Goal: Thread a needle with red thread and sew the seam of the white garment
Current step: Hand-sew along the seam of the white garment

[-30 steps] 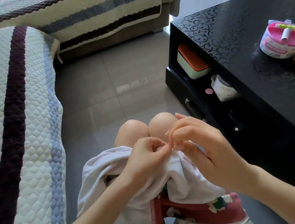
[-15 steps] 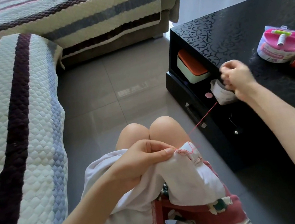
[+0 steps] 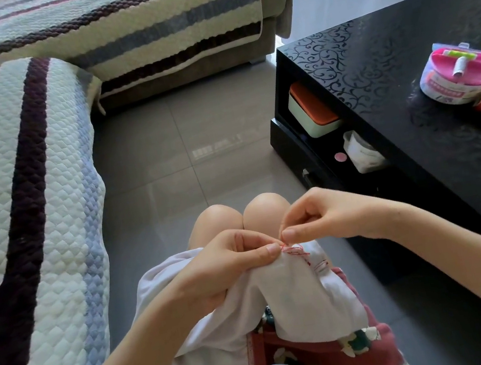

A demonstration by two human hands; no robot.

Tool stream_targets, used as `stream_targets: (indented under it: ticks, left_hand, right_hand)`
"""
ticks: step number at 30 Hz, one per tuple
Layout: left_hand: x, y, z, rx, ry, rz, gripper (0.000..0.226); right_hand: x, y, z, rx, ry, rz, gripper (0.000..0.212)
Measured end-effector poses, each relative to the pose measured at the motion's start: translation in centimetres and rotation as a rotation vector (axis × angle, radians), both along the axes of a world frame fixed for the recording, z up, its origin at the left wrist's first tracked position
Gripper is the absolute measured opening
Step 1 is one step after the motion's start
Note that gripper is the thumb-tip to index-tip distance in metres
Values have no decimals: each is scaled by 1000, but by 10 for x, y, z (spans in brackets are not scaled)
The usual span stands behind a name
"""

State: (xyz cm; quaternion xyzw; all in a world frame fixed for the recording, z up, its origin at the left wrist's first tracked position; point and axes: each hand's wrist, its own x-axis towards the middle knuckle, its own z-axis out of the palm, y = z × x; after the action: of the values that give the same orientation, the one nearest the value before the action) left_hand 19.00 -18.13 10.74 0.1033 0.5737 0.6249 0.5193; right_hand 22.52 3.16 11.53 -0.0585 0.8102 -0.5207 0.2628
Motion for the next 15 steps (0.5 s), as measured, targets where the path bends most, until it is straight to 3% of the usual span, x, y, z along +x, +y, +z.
stream_targets:
  ticks: [5,8,12,15]
  left_hand:
    - [1,0,1,-16,32,5,29]
    - [2,0,2,-24,24,20,24]
    - [3,-2,3,-15,13,24,20]
    - [4,-3,3,-8,6,9,21]
  right_hand:
    - [1,-1,2,-45,5,19,21]
    - [-7,4,-3,-16,82,-143,19]
    - [-30,34,-37,296,266,-470,14]
    - [-38,57,-62,655,272,-573,14]
